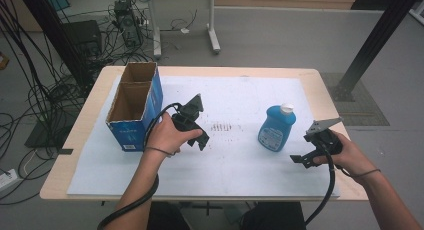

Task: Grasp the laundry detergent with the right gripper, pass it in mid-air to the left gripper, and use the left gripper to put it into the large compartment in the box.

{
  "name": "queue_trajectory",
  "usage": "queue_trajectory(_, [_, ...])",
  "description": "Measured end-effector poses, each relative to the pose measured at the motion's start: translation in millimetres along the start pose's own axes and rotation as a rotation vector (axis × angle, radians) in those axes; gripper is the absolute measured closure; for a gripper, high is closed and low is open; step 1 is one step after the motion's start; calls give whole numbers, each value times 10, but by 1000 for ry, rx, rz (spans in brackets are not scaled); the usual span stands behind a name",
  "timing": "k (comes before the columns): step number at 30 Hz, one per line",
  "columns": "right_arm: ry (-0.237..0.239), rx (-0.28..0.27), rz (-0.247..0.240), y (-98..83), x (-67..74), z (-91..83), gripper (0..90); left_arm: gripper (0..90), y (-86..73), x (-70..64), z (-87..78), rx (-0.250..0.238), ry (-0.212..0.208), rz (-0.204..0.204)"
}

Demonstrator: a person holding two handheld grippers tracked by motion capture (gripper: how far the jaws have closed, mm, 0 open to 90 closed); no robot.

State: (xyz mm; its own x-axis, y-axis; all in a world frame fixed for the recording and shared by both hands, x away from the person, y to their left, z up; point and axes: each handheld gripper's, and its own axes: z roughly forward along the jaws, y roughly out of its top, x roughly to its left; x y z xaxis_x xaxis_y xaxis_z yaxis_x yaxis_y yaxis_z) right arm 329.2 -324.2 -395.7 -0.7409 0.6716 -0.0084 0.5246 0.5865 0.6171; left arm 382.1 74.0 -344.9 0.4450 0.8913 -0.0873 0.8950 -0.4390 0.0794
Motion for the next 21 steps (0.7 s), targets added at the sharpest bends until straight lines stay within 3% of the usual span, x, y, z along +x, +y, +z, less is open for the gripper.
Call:
queue_trajectory(12, [-1,-113,23,-107,-46,111,50,101,-17,16,32,9,-8,-8])
queue_trajectory(21, [47,-196,44,-160,-61,194,44,101,-15,6,64,18,-15,-7])
